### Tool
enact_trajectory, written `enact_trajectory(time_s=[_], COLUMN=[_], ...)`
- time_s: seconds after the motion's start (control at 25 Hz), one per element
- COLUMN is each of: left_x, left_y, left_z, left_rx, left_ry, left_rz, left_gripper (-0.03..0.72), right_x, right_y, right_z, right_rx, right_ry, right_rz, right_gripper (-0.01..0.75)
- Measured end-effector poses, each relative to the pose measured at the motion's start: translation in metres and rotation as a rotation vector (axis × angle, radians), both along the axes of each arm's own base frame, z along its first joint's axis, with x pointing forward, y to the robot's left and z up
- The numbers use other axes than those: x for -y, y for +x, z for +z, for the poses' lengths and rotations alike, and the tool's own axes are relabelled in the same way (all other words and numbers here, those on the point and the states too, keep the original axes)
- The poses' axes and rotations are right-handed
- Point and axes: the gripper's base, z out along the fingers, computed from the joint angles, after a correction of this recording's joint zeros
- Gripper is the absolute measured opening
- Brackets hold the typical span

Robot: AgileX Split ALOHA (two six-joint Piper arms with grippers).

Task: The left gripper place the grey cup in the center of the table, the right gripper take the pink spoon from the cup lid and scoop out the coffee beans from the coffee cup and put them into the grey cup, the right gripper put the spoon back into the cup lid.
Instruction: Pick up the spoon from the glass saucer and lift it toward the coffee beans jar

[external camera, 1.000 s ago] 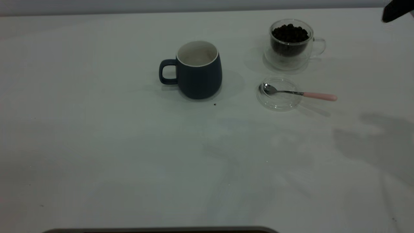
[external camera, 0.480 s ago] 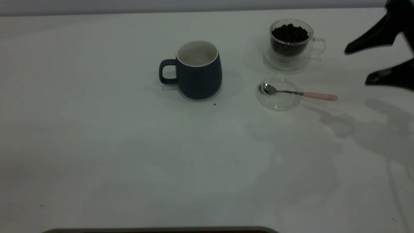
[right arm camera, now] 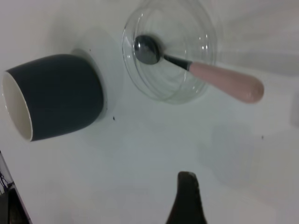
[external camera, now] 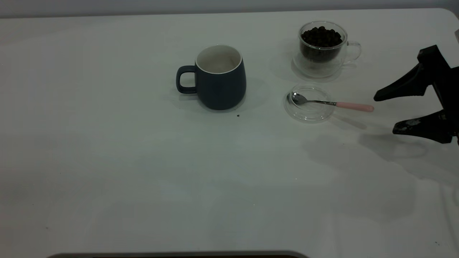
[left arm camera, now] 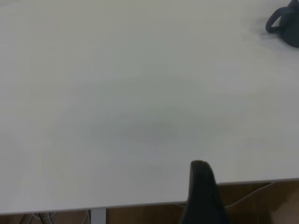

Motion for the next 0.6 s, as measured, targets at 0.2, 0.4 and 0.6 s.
enact_trajectory(time_s=[0.2, 0.4, 0.6], left_x=[0.000, 0.000, 0.000], left_y=[0.000, 0.000, 0.000], left_z=[0.000, 0.000, 0.000], left_rx=[0.000, 0.000, 0.000], left_ry=[0.000, 0.000, 0.000], left_rz=[0.000, 0.000, 0.000], left_gripper=[0.567, 0.567, 0.567], right_x=[0.001, 0.002, 0.002], right_y=[0.014, 0.026, 0.034], right_z=[-0.013, -0.029, -0.039], right_rx=[0.024, 0.042, 0.071], right_ry=[0.018, 0.048, 0.070], right_rz=[0.016, 0.029, 0.049], right_gripper=[0.654, 0.648, 0.629])
